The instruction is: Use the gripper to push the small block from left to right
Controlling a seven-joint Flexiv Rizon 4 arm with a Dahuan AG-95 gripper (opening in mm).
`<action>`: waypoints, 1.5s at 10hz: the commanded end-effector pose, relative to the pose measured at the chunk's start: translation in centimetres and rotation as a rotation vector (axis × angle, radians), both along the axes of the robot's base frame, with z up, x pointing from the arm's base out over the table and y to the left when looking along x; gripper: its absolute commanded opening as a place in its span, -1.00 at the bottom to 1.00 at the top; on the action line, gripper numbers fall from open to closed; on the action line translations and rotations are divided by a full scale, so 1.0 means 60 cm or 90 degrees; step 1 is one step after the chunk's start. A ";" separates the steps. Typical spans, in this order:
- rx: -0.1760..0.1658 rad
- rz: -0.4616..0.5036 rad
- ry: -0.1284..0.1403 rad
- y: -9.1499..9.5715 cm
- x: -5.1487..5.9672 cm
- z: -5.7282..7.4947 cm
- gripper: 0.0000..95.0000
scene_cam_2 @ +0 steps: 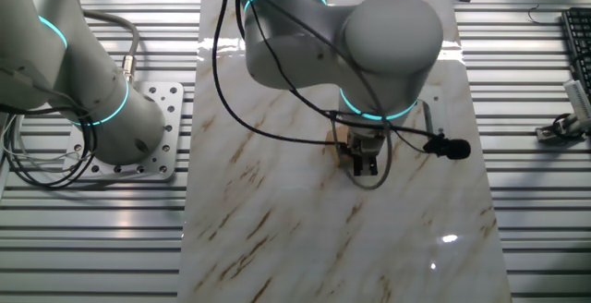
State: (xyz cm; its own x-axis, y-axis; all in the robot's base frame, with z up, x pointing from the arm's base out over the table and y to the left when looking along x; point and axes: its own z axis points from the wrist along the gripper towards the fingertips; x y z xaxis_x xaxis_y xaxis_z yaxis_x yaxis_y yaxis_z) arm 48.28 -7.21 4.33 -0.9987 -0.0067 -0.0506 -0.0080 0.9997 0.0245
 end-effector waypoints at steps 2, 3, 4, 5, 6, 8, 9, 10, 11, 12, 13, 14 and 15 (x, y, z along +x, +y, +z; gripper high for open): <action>-0.002 -0.022 0.001 0.035 0.003 0.003 -1.00; 0.002 -0.023 0.000 0.037 -0.001 0.002 -1.00; -0.001 -0.020 -0.004 0.039 -0.006 0.001 -1.00; -0.001 -0.019 -0.004 0.042 -0.009 0.000 -1.00; 0.000 -0.017 -0.006 0.044 -0.014 -0.001 -1.00; 0.001 -0.017 -0.010 0.048 -0.020 -0.003 -1.00; 0.000 -0.017 -0.011 0.050 -0.024 -0.003 -1.00; 0.000 -0.020 -0.016 0.052 -0.026 -0.004 -1.00; 0.000 -0.019 -0.015 0.052 -0.026 -0.003 -1.00; -0.001 -0.013 -0.013 0.052 -0.025 -0.004 -1.00; -0.001 -0.013 -0.013 0.052 -0.025 -0.004 -1.00; -0.003 -0.003 -0.010 0.051 -0.022 -0.004 -1.00; -0.008 0.002 -0.010 0.047 -0.015 -0.003 -1.00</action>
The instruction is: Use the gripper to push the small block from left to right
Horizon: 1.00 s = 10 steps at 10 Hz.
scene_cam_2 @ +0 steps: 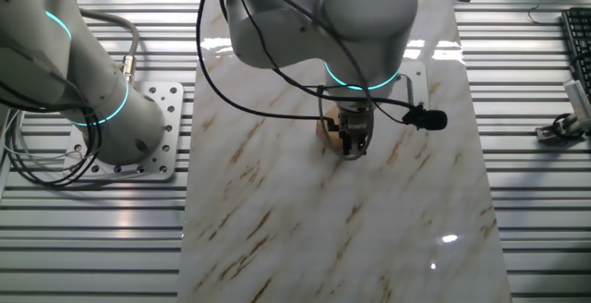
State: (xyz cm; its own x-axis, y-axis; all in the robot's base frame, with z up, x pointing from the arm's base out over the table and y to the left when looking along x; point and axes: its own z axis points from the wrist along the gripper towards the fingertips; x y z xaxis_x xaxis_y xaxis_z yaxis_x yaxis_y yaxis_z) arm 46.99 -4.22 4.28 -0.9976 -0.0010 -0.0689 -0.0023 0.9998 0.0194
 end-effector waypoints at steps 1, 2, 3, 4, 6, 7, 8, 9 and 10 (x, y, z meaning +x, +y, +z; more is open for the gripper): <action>-0.010 0.010 0.005 -0.014 0.022 0.003 -1.00; -0.009 0.017 0.015 -0.023 0.031 0.008 -1.00; -0.007 0.035 0.032 -0.043 0.050 0.021 -1.00; -0.006 0.045 0.044 -0.055 0.059 0.029 -1.00; -0.005 0.067 0.053 -0.075 0.071 0.035 -1.00; -0.005 0.071 0.052 -0.079 0.071 0.034 -1.00; -0.004 0.078 0.050 -0.083 0.072 0.032 -1.00; -0.005 0.081 0.050 -0.085 0.073 0.032 -1.00; -0.005 0.086 0.052 -0.087 0.074 0.034 -1.00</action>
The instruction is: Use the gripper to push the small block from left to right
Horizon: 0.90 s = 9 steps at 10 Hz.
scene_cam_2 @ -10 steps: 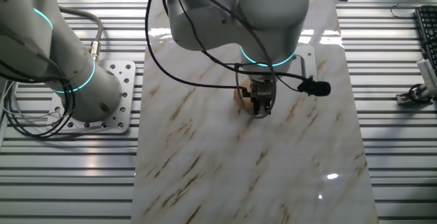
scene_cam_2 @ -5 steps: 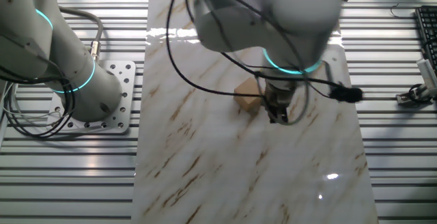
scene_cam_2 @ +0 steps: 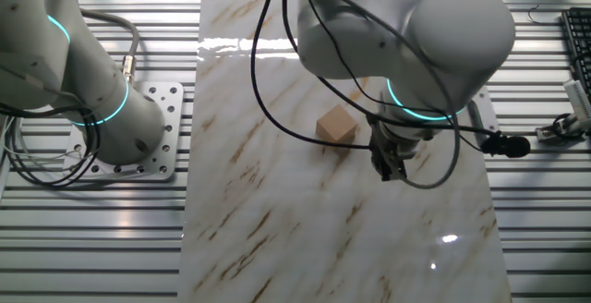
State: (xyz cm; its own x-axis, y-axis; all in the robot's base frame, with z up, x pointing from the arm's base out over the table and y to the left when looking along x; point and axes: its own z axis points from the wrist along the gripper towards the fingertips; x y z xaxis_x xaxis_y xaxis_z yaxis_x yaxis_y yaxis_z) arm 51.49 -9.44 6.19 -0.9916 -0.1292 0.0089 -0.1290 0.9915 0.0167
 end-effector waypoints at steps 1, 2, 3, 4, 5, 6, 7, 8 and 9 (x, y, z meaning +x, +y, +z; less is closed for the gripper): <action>-0.001 0.012 0.004 -0.003 0.000 0.004 -1.00; -0.002 0.020 0.008 -0.005 0.001 0.006 -1.00; -0.008 0.043 0.013 -0.010 0.001 0.010 -1.00; -0.007 0.045 0.017 -0.011 0.001 0.012 -1.00; -0.007 0.044 0.024 -0.012 0.003 0.013 -1.00; -0.007 0.043 0.024 -0.012 0.003 0.012 -1.00; -0.004 0.041 0.024 -0.012 0.003 0.012 -1.00; -0.002 0.046 0.024 -0.012 0.004 0.012 -1.00; 0.002 0.050 0.024 -0.012 0.003 0.012 -1.00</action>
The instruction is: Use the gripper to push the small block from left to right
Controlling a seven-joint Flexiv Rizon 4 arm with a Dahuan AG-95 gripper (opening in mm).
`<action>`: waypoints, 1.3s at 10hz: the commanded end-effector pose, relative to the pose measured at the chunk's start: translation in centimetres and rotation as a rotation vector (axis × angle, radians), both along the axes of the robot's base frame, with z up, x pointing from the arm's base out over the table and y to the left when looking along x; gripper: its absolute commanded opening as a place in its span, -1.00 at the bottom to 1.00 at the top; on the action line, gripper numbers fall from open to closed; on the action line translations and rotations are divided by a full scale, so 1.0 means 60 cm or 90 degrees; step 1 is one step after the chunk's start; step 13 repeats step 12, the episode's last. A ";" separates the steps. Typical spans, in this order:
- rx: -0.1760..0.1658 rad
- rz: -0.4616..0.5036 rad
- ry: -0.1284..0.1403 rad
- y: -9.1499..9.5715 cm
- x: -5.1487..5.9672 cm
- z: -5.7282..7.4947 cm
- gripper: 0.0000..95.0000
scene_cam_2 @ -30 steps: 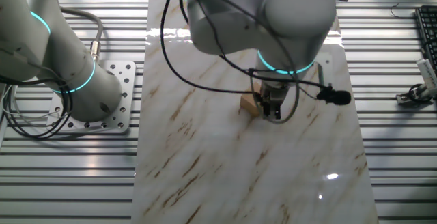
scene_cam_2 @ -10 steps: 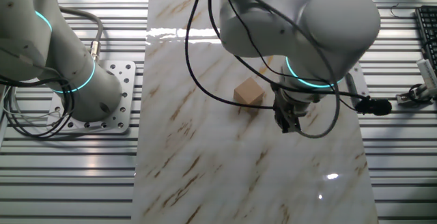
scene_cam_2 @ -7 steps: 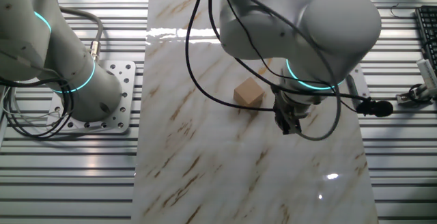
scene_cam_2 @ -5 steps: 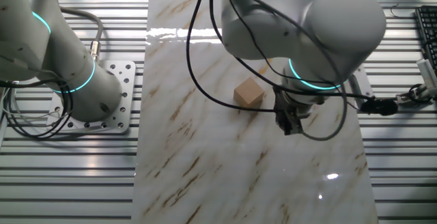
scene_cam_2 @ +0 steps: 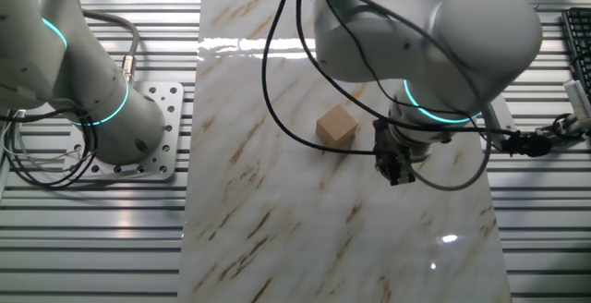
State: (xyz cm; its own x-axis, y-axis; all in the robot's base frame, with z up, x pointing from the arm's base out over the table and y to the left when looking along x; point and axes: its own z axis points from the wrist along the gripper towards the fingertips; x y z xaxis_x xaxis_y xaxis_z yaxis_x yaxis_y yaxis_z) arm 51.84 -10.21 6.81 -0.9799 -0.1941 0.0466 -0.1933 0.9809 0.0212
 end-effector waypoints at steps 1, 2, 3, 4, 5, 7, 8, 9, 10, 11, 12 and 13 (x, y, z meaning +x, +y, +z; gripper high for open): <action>0.006 0.036 0.000 0.000 -0.003 0.002 -1.00; 0.006 0.068 0.001 0.000 -0.002 0.001 -1.00; 0.009 0.084 0.000 0.000 -0.002 -0.001 -1.00; 0.036 0.110 -0.002 0.000 -0.001 -0.005 -1.00; 0.059 0.124 -0.003 0.000 -0.001 -0.005 -1.00; 0.092 0.156 0.000 0.000 -0.001 -0.005 -1.00; 0.101 0.167 0.019 0.000 0.000 -0.006 -1.00; 0.107 0.176 0.027 0.001 0.000 -0.006 -1.00; 0.108 0.181 0.029 0.001 0.000 -0.006 -1.00; 0.114 0.182 0.030 0.001 0.000 -0.006 -1.00; 0.114 0.182 0.034 0.001 -0.001 -0.006 -1.00; 0.114 0.182 0.034 0.001 -0.001 -0.006 -1.00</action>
